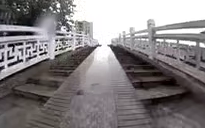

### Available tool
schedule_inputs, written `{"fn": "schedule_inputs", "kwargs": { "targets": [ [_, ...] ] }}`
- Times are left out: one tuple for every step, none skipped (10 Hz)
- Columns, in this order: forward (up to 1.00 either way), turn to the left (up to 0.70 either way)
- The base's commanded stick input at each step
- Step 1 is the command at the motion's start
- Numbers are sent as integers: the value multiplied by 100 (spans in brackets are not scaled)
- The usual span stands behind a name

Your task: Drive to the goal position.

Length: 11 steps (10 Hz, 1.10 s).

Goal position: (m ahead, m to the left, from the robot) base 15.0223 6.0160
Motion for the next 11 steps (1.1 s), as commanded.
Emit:
{"fn": "schedule_inputs", "kwargs": {
  "targets": [
    [60,0],
    [60,0],
    [60,0],
    [60,0],
    [60,0],
    [60,0],
    [60,0],
    [60,0],
    [60,0],
    [60,0],
    [60,0]
  ]
}}
